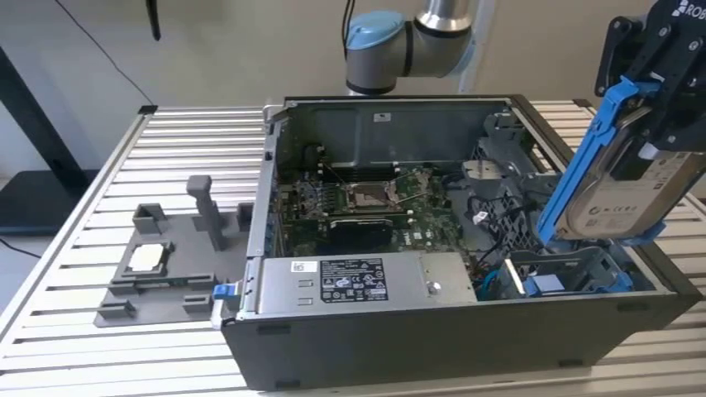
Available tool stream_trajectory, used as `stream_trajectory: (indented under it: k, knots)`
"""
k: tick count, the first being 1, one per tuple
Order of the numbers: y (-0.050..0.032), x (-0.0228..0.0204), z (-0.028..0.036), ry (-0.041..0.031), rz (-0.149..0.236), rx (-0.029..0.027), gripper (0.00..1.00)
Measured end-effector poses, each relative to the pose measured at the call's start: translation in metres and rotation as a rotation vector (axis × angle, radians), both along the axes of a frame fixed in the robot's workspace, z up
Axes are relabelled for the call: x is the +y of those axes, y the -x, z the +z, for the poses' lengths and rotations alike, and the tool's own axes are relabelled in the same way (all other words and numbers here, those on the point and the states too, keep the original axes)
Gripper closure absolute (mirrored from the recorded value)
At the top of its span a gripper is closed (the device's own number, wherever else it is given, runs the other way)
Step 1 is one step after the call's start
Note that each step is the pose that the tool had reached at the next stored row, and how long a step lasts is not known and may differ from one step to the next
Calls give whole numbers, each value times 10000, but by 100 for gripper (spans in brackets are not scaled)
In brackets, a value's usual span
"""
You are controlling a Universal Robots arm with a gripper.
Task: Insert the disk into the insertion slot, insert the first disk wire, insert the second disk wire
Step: 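Insert the disk into the insertion slot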
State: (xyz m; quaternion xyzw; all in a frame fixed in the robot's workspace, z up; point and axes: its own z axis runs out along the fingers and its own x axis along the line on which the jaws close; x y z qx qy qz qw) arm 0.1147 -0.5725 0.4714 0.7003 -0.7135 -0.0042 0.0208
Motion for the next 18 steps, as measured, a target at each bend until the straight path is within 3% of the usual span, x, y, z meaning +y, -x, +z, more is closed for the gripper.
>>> stream_trajectory:
  k: [5,18]
  knots:
    - [-1,0,-12,-2,1,1,68]
    - [-2,1,-126,-1,169,1,68]
